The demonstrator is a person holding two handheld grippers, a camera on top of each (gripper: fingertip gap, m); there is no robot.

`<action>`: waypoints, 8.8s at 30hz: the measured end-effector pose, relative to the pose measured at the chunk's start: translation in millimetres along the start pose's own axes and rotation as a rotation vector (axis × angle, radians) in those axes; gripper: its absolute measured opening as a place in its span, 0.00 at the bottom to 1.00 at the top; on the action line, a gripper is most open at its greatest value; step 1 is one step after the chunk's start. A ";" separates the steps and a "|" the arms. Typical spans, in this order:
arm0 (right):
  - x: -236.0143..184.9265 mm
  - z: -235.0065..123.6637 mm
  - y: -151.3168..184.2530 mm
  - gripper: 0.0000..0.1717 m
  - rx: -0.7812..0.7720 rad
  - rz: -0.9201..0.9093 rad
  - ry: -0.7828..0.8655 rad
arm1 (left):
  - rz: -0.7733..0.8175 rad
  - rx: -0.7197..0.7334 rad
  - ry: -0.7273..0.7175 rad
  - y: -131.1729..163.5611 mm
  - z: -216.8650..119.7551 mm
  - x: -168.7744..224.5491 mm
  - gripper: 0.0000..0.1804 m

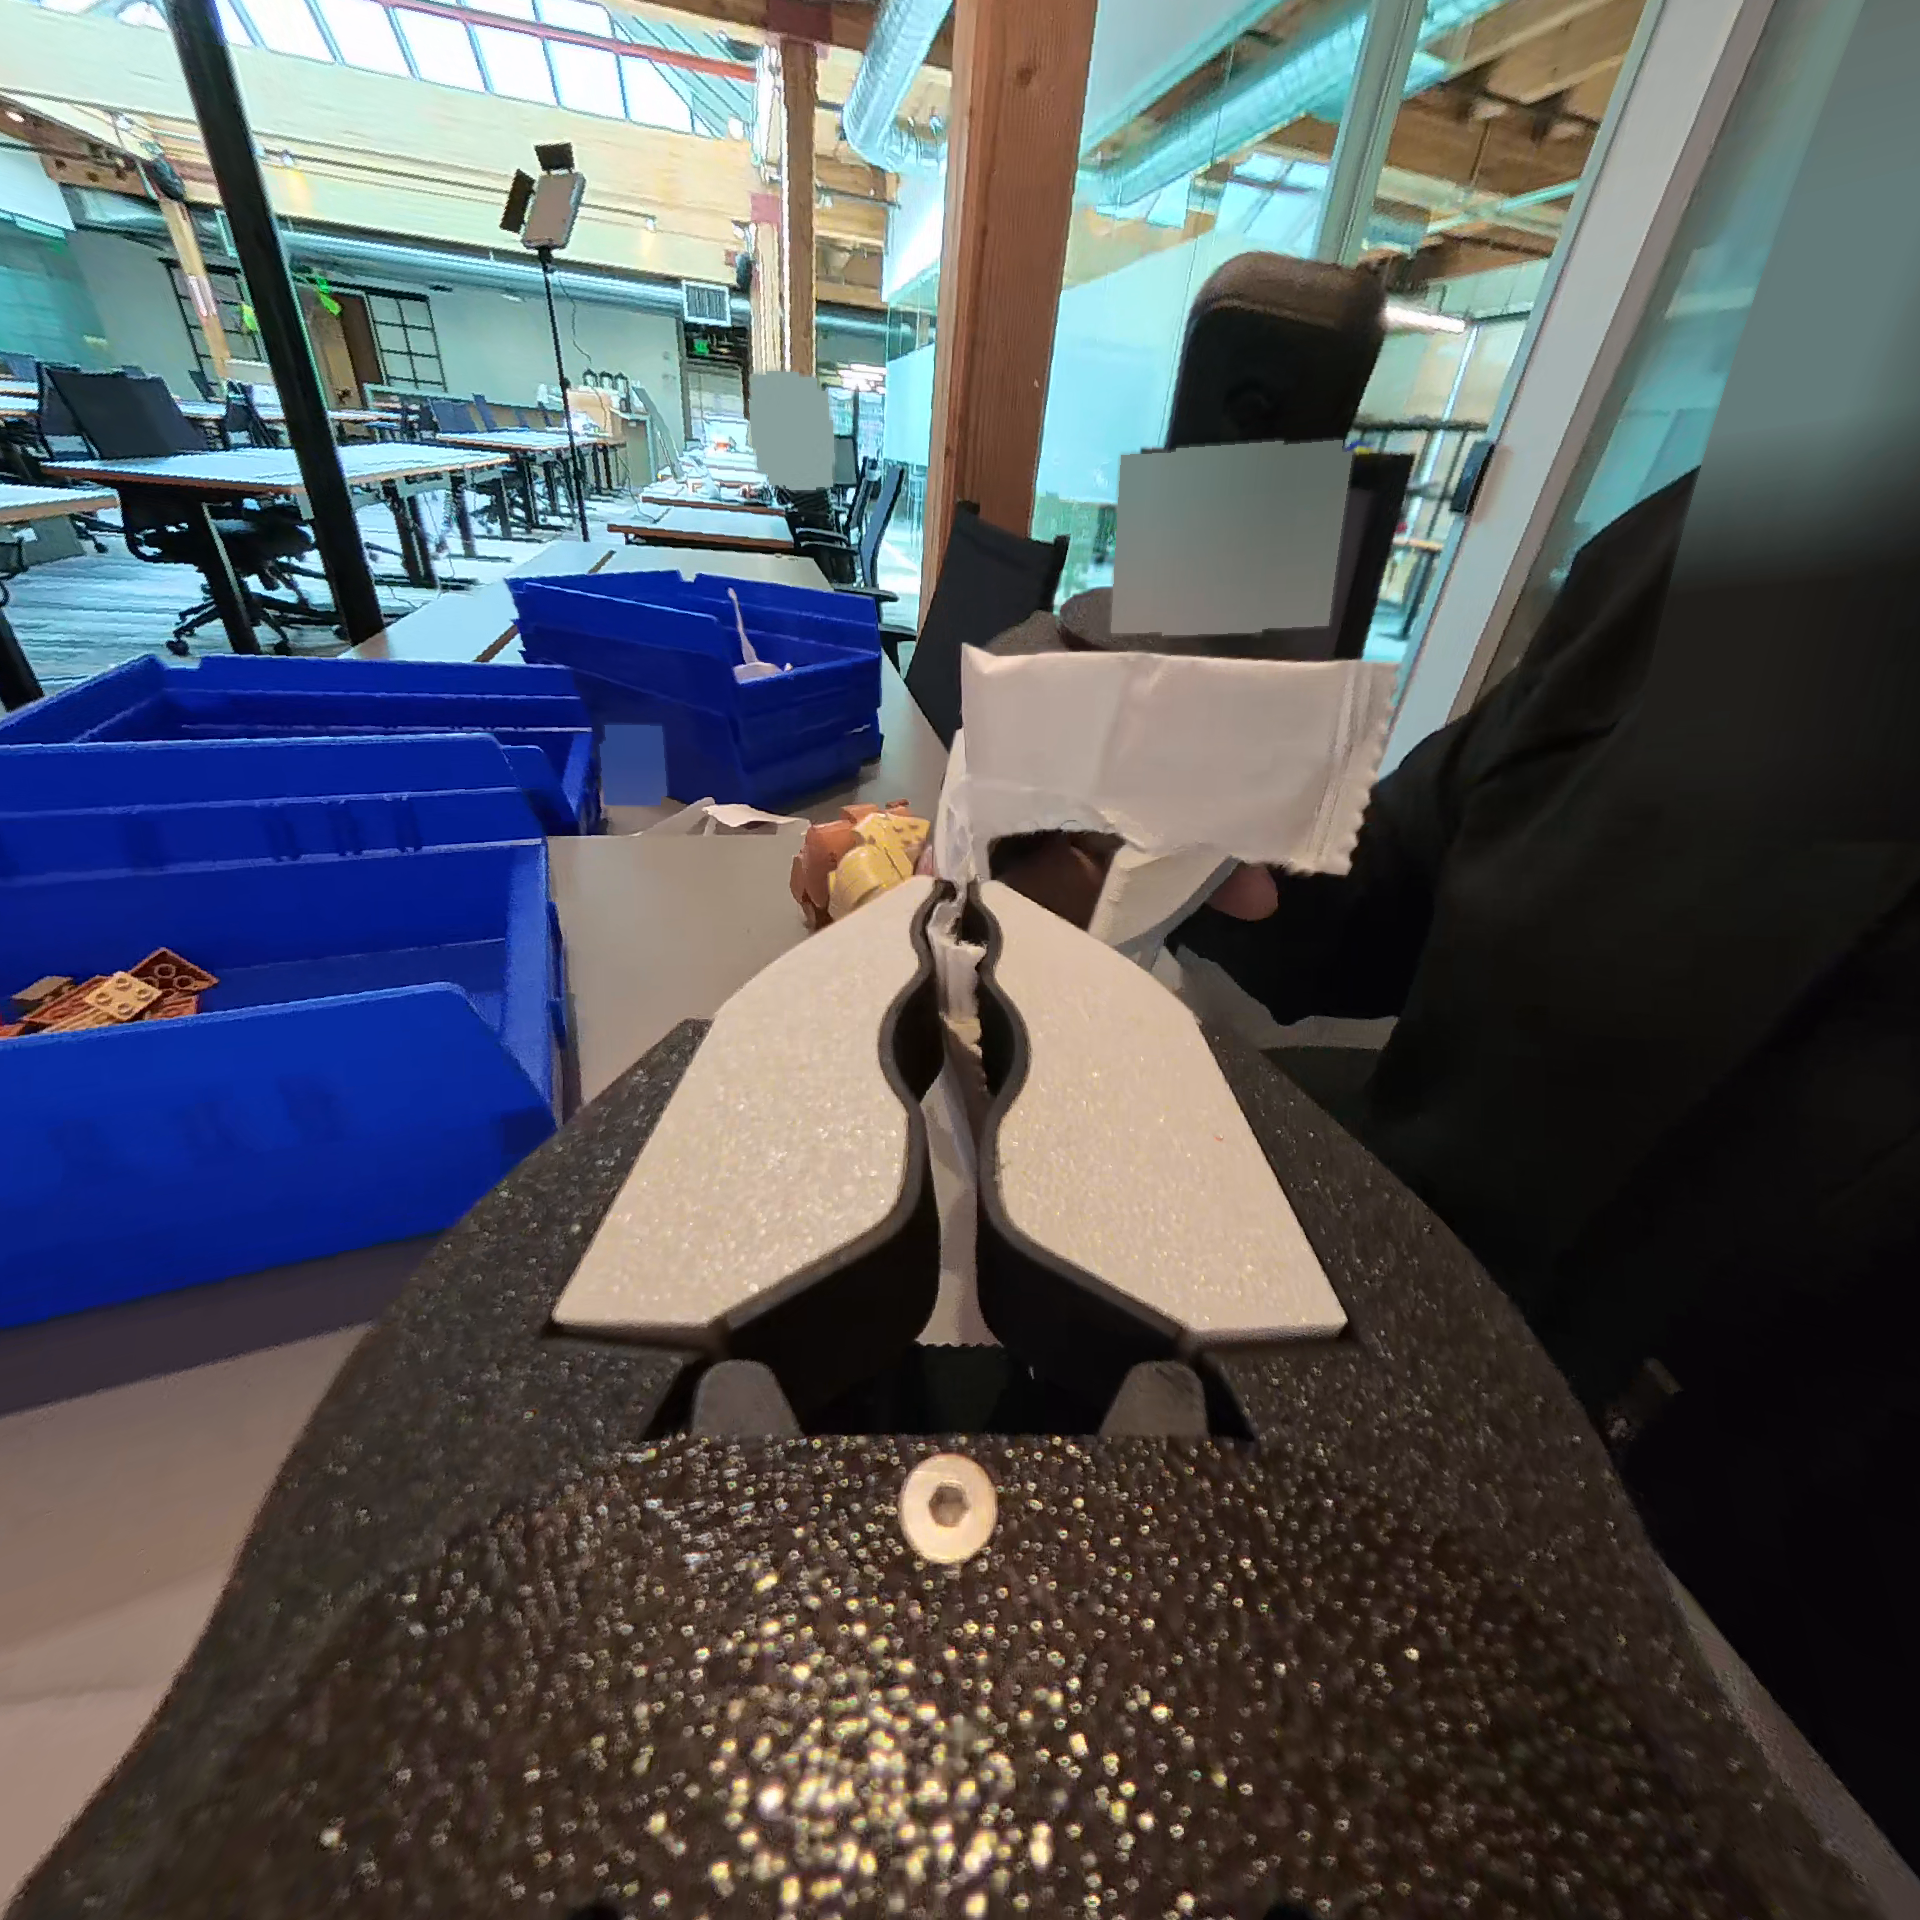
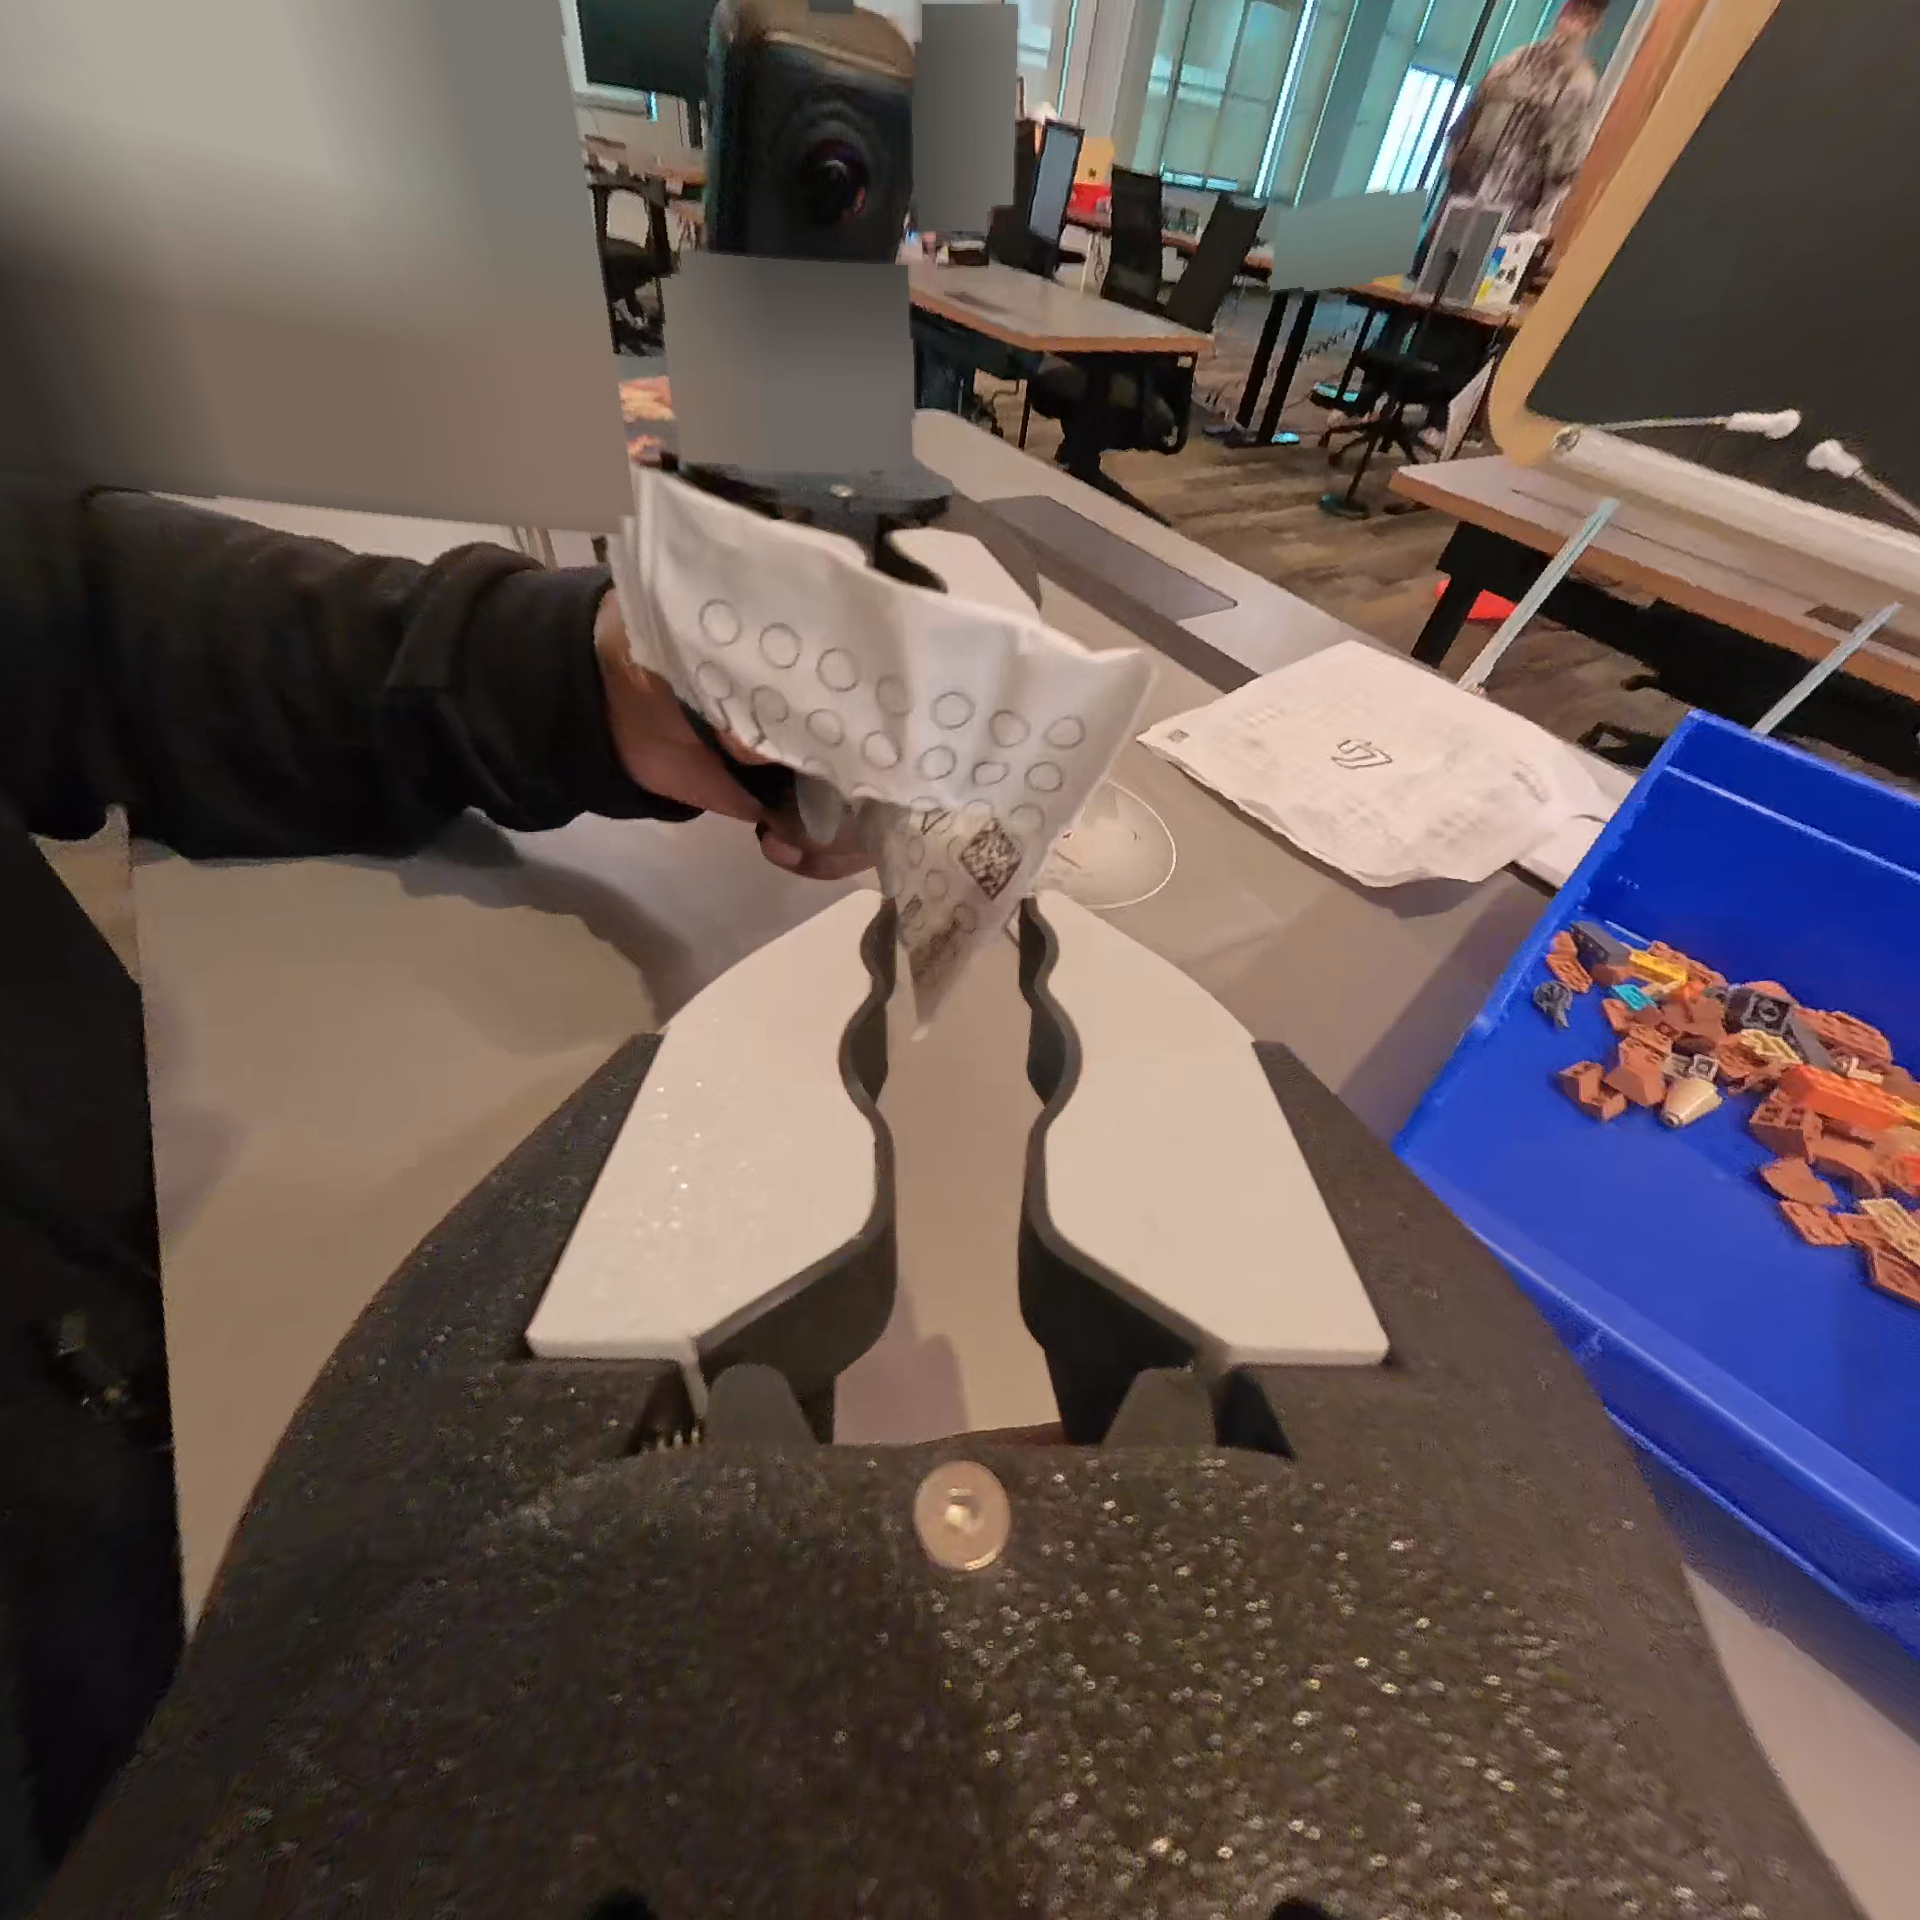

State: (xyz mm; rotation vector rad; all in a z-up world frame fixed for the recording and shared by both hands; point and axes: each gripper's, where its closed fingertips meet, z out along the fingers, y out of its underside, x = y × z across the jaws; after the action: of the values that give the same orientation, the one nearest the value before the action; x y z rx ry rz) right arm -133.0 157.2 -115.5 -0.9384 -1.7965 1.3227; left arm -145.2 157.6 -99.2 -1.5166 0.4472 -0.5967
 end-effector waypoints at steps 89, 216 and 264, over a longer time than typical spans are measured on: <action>14.1 37.4 49.4 0.62 -0.177 -0.229 0.312 | -0.420 -0.329 -0.091 46.6 -7.8 -17.5 0.00; 248.4 -4.1 127.7 0.39 -1.428 -0.931 -0.778 | -0.014 -0.306 -0.465 87.0 -47.3 -100.0 0.00; 141.4 -88.9 -65.8 0.33 0.373 -0.261 -0.889 | -0.029 -0.309 -0.450 88.0 -46.7 -98.3 0.00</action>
State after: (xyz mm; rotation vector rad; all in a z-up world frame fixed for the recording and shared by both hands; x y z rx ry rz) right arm -134.8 305.9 -14.9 0.1428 -2.0603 1.9719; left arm -243.5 177.8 -196.8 -1.8934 0.1728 -0.1975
